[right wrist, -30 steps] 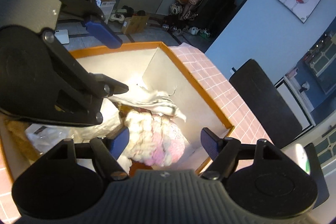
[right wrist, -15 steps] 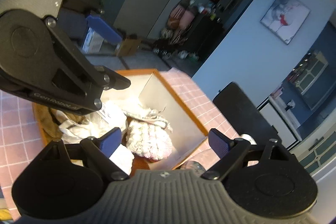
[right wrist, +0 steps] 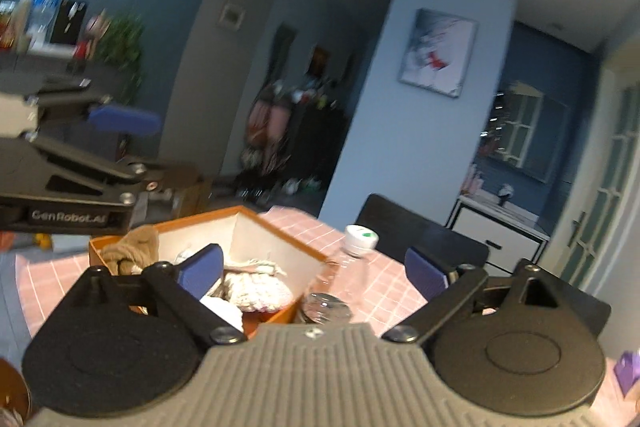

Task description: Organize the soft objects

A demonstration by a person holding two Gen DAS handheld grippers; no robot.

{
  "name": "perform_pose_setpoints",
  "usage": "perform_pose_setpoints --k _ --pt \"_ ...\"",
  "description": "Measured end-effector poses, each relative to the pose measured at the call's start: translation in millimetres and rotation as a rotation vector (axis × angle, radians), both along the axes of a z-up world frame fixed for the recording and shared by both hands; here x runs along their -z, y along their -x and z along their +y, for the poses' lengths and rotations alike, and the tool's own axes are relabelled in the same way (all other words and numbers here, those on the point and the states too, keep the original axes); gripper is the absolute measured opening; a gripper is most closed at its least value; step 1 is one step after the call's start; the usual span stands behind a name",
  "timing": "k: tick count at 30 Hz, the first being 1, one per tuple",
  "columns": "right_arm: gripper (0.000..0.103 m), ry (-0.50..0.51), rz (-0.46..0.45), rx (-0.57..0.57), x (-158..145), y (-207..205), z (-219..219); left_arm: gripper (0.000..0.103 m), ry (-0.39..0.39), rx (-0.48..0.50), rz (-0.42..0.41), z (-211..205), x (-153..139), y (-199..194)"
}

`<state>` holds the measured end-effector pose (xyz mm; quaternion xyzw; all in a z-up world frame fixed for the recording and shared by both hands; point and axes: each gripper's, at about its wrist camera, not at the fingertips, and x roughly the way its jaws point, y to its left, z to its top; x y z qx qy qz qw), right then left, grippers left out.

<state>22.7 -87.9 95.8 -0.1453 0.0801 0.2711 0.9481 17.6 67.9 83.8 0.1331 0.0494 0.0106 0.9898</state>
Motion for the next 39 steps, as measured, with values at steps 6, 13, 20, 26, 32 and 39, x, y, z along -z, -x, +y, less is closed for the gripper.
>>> perform_pose_setpoints --k 6,13,20,26,32,39 --pt "0.100 -0.124 -0.019 0.104 20 36 -40 0.077 0.128 -0.063 0.021 -21 22 12" --pt "0.100 -0.261 0.031 0.206 47 60 -62 0.093 0.187 -0.191 -0.011 -38 46 36" --pt "0.100 -0.327 0.111 0.271 77 73 -64 0.093 0.201 -0.263 0.068 -31 67 43" --pt "0.100 -0.272 0.184 0.262 88 62 -49 0.093 0.255 -0.268 0.144 -19 85 40" --pt "0.100 -0.248 0.265 0.307 108 45 -42 0.093 0.239 -0.293 0.172 -13 98 34" --pt "0.100 -0.253 0.278 0.339 117 36 -40 0.093 0.262 -0.301 0.205 -15 110 29"
